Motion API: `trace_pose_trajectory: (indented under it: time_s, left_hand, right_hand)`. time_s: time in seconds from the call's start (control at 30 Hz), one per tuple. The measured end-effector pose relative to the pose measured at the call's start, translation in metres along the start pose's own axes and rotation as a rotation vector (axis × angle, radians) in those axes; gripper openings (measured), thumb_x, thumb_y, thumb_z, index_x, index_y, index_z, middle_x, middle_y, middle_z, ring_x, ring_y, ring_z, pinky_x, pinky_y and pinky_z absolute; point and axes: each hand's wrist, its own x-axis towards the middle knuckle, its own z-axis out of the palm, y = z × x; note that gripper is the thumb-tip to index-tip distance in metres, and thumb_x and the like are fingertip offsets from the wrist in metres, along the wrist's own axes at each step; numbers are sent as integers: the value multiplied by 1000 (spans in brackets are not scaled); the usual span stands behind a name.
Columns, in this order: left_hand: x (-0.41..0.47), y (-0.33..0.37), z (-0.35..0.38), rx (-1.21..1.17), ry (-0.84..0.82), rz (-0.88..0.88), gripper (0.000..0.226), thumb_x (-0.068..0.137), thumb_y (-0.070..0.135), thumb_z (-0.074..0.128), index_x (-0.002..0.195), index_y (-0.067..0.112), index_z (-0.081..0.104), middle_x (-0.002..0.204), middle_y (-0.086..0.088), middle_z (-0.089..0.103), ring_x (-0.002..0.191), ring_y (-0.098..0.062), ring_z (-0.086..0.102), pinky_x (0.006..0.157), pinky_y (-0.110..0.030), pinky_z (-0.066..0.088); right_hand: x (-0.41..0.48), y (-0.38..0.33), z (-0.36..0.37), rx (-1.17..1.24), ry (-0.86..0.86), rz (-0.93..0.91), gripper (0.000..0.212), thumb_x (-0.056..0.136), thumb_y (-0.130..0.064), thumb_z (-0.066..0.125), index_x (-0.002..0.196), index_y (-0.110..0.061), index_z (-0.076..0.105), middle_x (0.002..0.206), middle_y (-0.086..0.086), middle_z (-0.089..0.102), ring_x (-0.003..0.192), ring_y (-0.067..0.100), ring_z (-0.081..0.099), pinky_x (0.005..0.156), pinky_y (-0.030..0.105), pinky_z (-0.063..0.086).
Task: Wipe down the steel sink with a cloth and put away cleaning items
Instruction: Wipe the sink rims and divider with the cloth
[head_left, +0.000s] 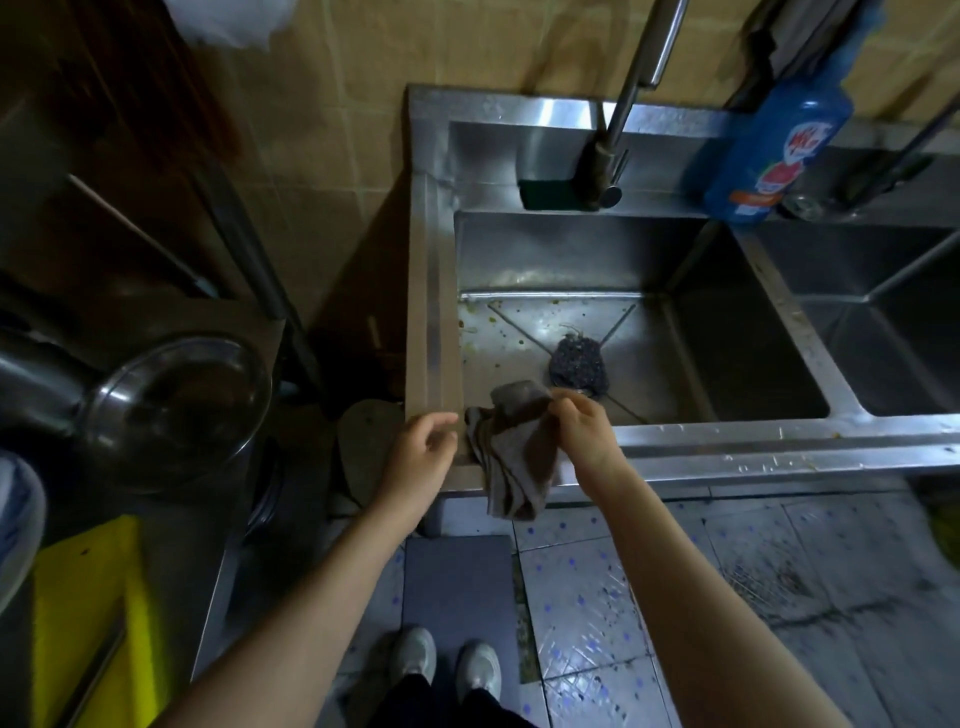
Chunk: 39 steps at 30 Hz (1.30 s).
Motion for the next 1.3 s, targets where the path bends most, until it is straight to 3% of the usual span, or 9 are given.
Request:
trace_pose_trajectory:
  time_s: [0.13,0.23,0.47,0.57,0.73,0.83,0.97,1.2,1.3]
  left_hand:
    - [1,2,20,260,-123,167,36,89,24,58,121,7,57,124,-6,55,117,-18,48,89,-13,29]
    - [3,7,30,316,-95,225,35,86,25,63,110,1,63,117,-12,60,112,-22,52,88,-17,33]
    - [-12,12,33,172,-3,119,15,84,28,65,82,14,62,83,4,60,74,-5,52,58,-10,35]
    - [-25,12,35,3,-32,-51,16,85,30,63,76,18,57,73,7,59,69,-7,55,59,-15,41]
    - [-40,6,36,-130,-128,-256,20,89,21,58,70,18,55,73,-2,65,79,-23,63,59,-25,39]
    - [-46,0,34,-175,-220,-390,17,93,17,51,78,10,54,90,-10,67,60,-6,64,45,-14,38]
    - [-46,-11,30,-120,-234,-451,24,93,19,53,70,14,51,84,-10,64,40,3,54,37,-9,35]
    - [-37,-11,10,105,-128,-321,22,90,23,53,68,20,54,86,-13,69,83,-30,64,74,-38,50]
    - [-33,-6,-4,269,100,-128,14,89,31,54,77,25,51,72,7,59,68,-14,58,54,-28,44]
  right_hand:
    - [-1,-2,3,10,-24,-15,36,91,-1,36,85,-21,65,80,1,64,76,9,60,60,14,48]
    - [0,0,3,45,10,7,31,91,-1,38,93,-12,66,80,2,64,76,11,60,62,17,48]
    - [2,2,3,26,7,-27,21,93,-6,49,94,-15,69,72,-7,68,66,1,64,60,14,49]
    - [0,-1,7,-38,-36,-118,24,92,-5,53,95,-21,70,69,-14,68,62,-6,62,59,8,48]
    - [-2,3,18,-489,-125,-197,25,92,-21,57,113,-17,69,105,1,70,97,11,61,76,12,41]
    - [-7,13,23,-641,-248,-199,32,93,-22,55,123,-15,61,135,4,54,131,13,42,100,16,28]
    - [-14,25,29,-787,-262,-292,41,94,-17,53,134,-8,50,148,6,39,142,16,22,117,35,7]
    - [-19,31,31,-720,-146,-331,41,94,-19,53,134,-12,50,145,5,43,141,18,26,116,33,11]
    - [-21,28,35,-694,-25,-363,38,93,-17,55,130,-11,55,138,9,52,135,24,36,109,25,21]
